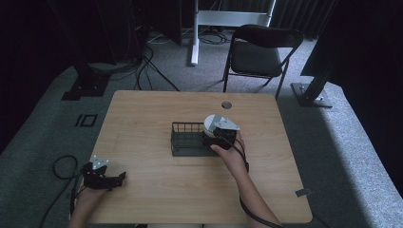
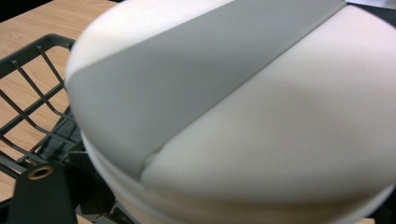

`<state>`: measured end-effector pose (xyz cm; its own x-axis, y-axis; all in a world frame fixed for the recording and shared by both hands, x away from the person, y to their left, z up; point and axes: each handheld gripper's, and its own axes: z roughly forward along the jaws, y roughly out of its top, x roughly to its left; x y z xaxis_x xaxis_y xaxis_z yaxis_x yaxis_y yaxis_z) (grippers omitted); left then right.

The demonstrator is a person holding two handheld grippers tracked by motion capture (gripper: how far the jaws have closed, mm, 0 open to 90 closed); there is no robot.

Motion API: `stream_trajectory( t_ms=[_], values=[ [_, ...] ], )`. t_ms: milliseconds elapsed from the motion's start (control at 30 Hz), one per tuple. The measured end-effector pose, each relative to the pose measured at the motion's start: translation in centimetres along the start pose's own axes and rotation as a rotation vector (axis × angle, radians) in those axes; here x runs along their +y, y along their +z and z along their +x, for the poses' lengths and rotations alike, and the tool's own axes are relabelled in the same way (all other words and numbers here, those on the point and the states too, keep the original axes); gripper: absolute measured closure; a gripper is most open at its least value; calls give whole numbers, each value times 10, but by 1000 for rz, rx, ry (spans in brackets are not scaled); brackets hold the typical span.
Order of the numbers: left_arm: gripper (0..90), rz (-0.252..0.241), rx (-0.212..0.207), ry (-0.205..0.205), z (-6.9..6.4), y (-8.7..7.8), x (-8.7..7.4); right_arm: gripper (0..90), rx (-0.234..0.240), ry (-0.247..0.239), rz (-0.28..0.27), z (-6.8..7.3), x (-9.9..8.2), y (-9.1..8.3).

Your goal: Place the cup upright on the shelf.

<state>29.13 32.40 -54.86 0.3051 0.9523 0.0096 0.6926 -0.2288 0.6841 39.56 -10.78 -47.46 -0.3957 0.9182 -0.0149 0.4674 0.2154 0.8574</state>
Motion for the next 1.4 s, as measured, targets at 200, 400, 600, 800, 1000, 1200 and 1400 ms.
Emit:
stream_trajectory(
  t_ms=[200,400,600,800,1000,1200,1400],
  values=[
    [1,0,0,0,0,0,0,121,21,-3,-24,-2,-3,-4],
    [1,0,0,0,0,0,0,119,27,-12,-42,-4,-5,-9],
    [2,0,0,0,0,0,0,119,39,-25,-46,-5,-8,-15],
    [1,0,0,0,0,0,0,119,44,-23,-61,-6,-12,-22],
    [1,-1,0,-1,0,0,0,119,50,-27,-74,-8,-14,-30],
    [1,0,0,0,0,0,0,119,52,-29,-79,-11,-19,-38],
    [1,0,0,0,0,0,0,120,45,-18,-90,-19,-25,-46]
  ],
)
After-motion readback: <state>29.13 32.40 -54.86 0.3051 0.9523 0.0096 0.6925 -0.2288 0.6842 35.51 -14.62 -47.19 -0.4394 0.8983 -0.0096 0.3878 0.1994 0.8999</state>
